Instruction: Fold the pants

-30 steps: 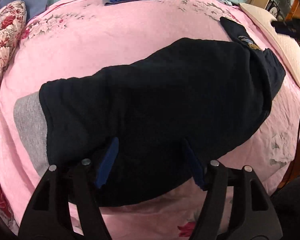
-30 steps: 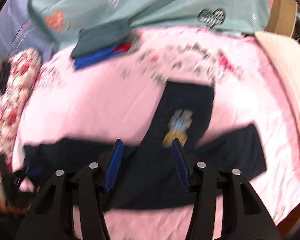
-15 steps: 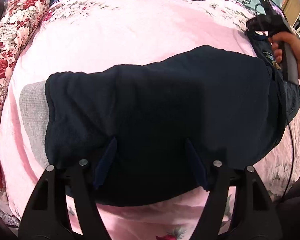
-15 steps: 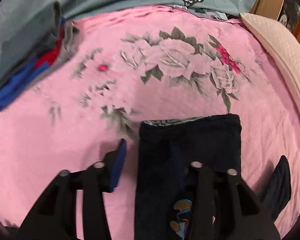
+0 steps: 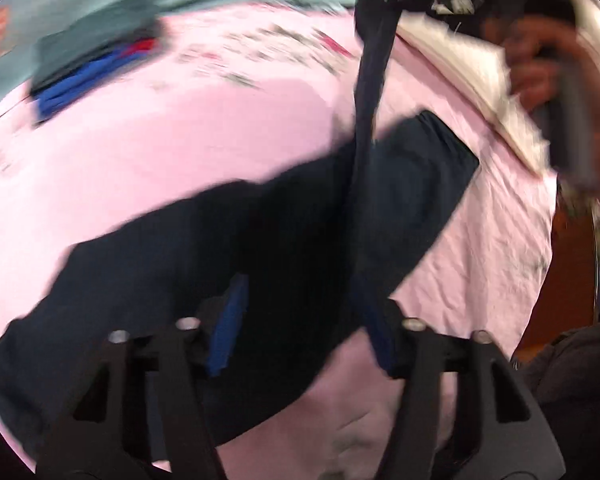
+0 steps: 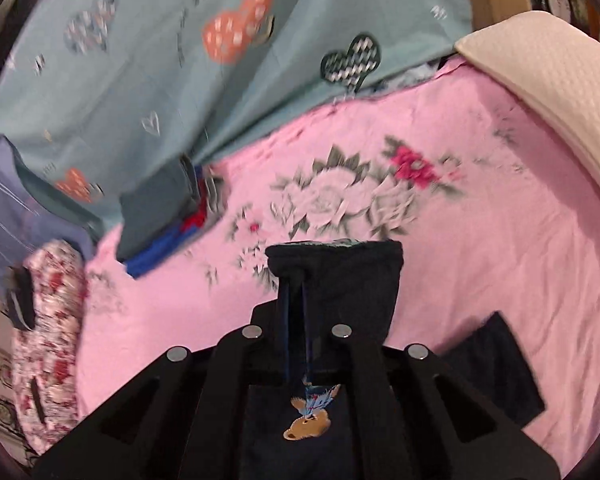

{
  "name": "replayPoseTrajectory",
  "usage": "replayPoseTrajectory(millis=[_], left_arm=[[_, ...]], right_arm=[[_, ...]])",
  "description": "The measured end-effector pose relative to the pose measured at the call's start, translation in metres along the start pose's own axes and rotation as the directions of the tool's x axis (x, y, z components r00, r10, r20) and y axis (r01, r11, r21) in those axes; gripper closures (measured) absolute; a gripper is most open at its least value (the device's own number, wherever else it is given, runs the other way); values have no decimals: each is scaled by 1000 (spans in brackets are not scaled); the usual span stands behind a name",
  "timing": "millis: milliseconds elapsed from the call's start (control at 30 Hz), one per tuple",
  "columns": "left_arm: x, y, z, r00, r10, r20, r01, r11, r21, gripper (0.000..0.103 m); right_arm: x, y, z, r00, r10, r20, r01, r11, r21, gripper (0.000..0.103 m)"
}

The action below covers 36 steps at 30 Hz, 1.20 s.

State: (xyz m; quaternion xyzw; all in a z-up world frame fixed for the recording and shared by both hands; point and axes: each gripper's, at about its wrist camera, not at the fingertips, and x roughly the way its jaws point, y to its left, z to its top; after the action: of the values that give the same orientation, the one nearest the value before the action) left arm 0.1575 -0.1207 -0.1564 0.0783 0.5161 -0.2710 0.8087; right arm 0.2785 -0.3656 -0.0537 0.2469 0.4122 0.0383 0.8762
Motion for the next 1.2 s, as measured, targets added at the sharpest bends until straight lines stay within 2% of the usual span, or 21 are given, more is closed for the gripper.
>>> replayPoseTrajectory(millis=[67, 200, 300, 433, 600, 700, 767, 800, 833, 933, 1000, 1033, 1067, 1100, 1200], left_arm=[[23, -13, 3, 999, 4, -48, -2, 999, 35, 73], [42, -31, -1, 993, 98, -72, -91, 991, 100, 75], [42, -34, -5, 992, 97, -76, -90, 992, 88, 75], [38, -33, -6, 989, 116, -87, -112, 992, 54, 75], [39, -34, -6, 983, 148, -107, -144, 988, 46, 75], [38, -34, -7, 980, 160, -119, -157, 987, 39, 74], [39, -36, -7, 977, 173, -125, -168, 984, 53, 74], [39, -38, -6, 975, 182, -128, -175, 982, 65, 74], [39, -39, -6, 973, 188, -132, -180, 981, 73, 74], [35, -42, -4, 971, 197, -138, -187, 979, 83, 72], [24, -47, 0, 976, 193, -100, -186, 979, 82, 69], [17, -51, 2, 980, 186, -67, -180, 980, 85, 66], [10, -57, 4, 984, 176, -37, -172, 981, 91, 57], [7, -61, 6, 986, 167, -19, -164, 982, 98, 52], [15, -73, 10, 987, 159, -27, -154, 979, 134, 51]], right_arm=[[-25, -22, -1, 1000, 17, 17, -17, 999, 27, 98], [-47, -89, -21, 1000, 18, -25, -15, 992, 124, 98], [-44, -133, -48, 996, 11, -90, 8, 978, 206, 98], [-44, -165, -74, 991, 41, -131, -8, 969, 245, 98], [-33, -198, -105, 971, 32, -238, 43, 953, 301, 98], [-36, -202, -112, 965, 40, -259, 36, 958, 285, 97], [-37, -206, -112, 956, 42, -290, 44, 958, 285, 90], [-40, -210, -111, 953, 29, -300, 64, 954, 294, 79], [-44, -215, -109, 952, 14, -305, 84, 948, 307, 75], [-65, -214, -91, 971, -53, -233, 125, 944, 304, 74], [-72, -191, -70, 986, -54, -156, 87, 973, 212, 74], [-70, -175, -62, 991, -25, -131, 46, 987, 156, 74], [-65, -159, -54, 993, 17, -117, -6, 995, 96, 74], [-57, -145, -49, 992, 58, -111, -52, 997, 50, 74], [-21, -126, -45, 983, 84, -162, -86, 996, -8, 74]])
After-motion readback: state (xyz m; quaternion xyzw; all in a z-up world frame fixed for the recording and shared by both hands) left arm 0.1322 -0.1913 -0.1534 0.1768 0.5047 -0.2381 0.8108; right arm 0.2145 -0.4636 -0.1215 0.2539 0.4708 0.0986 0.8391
